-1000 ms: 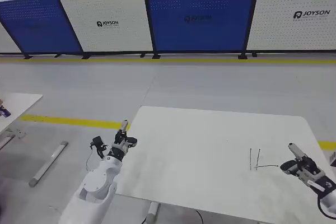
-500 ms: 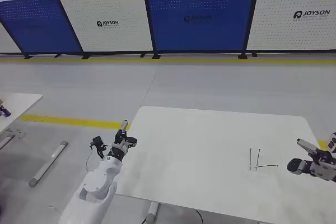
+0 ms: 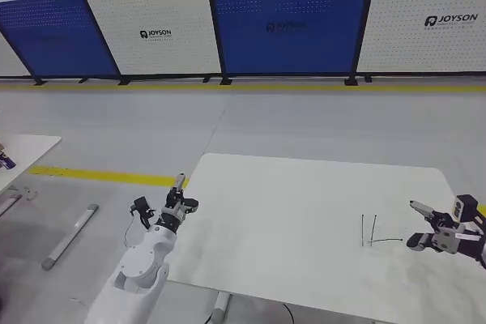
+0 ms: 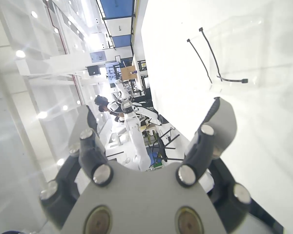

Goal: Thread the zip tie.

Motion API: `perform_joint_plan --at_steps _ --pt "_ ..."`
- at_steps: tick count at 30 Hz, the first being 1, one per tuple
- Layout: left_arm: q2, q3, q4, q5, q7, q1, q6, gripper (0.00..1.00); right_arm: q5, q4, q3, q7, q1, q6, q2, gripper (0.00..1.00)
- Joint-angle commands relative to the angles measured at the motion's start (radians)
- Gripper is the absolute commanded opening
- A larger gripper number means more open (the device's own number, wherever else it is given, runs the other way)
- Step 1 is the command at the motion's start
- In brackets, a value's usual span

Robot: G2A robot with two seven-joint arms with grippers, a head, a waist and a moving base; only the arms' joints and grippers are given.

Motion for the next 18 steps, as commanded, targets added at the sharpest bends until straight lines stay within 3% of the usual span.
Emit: perform_joint_plan --at_steps 1,7,10,12,18 --pt "0.000 0.000 0.000 0.000 0.000 0.000 0.000 1.00 0.000 -0.001 0.001 0.000 0.000 0.000 0.000 1.00" --pt "0.000 0.000 0.000 0.000 0.000 0.000 0.000 1.00 0.000 -0.001 0.001 0.000 0.000 0.000 0.000 1.00" --pt "0.000 0.000 0.000 0.000 0.000 0.000 0.000 1.00 -0.022 -0.041 0.001 -0.042 -0.020 -0.065 0.002 1.00" --pt "0.000 0.000 0.000 0.000 0.000 0.000 0.000 1.00 0.001 -0.051 0.030 0.006 -0.043 -0.102 0.009 1.00" --pt "0.000 0.000 0.000 0.000 0.000 0.000 0.000 1.00 -0.073 -0.075 0.096 0.139 -0.080 -0.234 0.043 1.00"
